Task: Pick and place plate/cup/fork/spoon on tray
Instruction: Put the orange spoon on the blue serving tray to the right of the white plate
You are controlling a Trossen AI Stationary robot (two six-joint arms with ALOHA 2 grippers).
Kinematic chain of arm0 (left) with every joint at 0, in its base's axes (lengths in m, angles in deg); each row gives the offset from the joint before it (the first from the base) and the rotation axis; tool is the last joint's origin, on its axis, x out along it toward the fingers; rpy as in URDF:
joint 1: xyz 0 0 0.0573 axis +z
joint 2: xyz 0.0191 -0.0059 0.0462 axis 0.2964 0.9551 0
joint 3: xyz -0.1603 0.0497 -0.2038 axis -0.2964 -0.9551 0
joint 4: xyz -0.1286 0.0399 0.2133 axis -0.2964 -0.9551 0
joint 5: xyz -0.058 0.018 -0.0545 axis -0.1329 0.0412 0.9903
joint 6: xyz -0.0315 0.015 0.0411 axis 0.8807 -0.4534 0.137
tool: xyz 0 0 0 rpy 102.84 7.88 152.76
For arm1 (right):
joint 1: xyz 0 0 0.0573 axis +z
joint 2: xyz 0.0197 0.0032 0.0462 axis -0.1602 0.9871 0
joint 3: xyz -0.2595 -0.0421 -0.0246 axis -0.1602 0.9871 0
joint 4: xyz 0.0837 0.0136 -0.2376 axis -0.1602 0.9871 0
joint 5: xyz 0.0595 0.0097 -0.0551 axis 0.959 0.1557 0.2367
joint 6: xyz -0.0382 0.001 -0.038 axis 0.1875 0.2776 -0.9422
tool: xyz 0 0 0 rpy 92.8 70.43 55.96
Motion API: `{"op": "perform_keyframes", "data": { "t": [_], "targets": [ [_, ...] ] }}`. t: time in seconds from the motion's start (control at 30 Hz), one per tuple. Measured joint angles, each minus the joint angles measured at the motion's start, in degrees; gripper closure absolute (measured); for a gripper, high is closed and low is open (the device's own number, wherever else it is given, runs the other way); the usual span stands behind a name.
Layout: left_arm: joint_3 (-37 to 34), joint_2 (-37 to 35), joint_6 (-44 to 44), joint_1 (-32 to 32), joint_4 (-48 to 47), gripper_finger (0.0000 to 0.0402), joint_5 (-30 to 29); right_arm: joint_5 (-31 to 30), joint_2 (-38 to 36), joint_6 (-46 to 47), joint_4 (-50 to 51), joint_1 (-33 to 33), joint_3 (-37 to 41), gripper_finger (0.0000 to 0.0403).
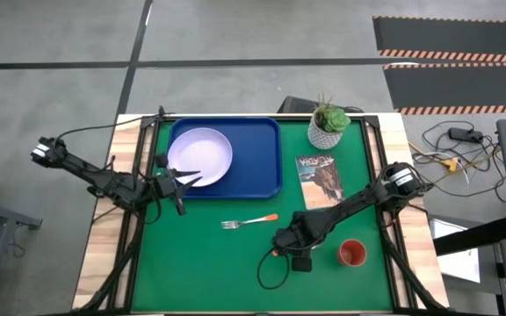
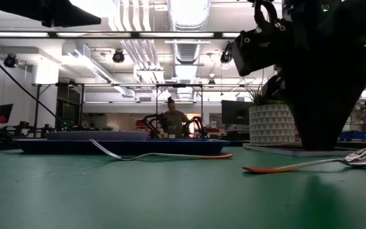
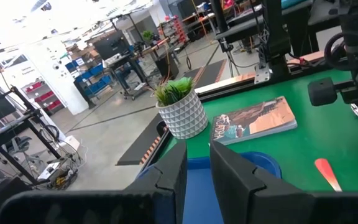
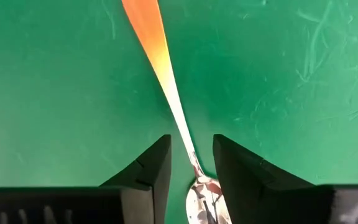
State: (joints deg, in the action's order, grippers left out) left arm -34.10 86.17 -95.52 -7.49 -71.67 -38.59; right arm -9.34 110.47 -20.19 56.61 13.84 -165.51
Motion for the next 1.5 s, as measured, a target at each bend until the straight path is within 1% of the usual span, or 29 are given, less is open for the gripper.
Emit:
{"op": "perform_keyframes", "data": {
  "t": [0.37, 0.47, 0.6, 0.73, 0.9, 1.0, 1.1, 1.17, 1.3, 1.5],
  "targets": [
    [0.00, 0.01, -0.10, 0.00, -0.22, 0.0346, 0.02, 0.10, 3.01, -3.74, -0.01, 0.19, 0.19, 0.0304],
    [0.00, -0.04, -0.17, 0.02, -0.18, 0.0346, 0.02, -0.06, 3.11, -5.15, 0.20, 0.19, 0.12, 0.0326],
    [0.00, -0.36, -1.18, 0.02, -0.20, 0.0346, 0.00, -0.28, 3.13, -5.45, 0.43, 0.14, 0.12, 0.0379],
    [0.00, -1.47, -2.28, 0.02, -0.20, 0.0346, 0.00, -0.22, 3.23, -8.39, 1.58, 0.16, -0.77, 0.0389],
    [0.83, -3.50, -3.69, 0.02, -0.18, 0.0346, 0.02, 0.04, 3.10, -18.03, 8.75, 0.21, -5.36, 0.0392],
    [1.31, -4.91, -4.84, 0.02, 0.09, 0.0346, 0.00, -0.81, 2.89, -28.08, 14.91, 0.19, -9.65, 0.0393],
    [1.30, -6.36, -5.05, 0.02, -0.09, 0.0346, 0.01, -6.24, 2.81, -39.37, 20.04, 0.15, -14.30, 0.0393],
    [1.19, -7.27, -5.03, 0.02, -0.09, 0.0346, 0.00, -10.16, 2.68, -44.26, 23.16, -0.68, -17.79, 0.0393],
    [1.05, -8.51, -3.21, 0.02, -0.08, 0.0346, 0.00, -11.98, 2.62, -52.09, 26.72, -5.64, -24.36, 0.0393],
    [1.02, -9.15, -1.28, 0.02, 1.08, 0.0346, 0.00, -11.74, 2.74, -73.38, 26.84, -15.16, -33.16, 0.0393]
  ]
}}
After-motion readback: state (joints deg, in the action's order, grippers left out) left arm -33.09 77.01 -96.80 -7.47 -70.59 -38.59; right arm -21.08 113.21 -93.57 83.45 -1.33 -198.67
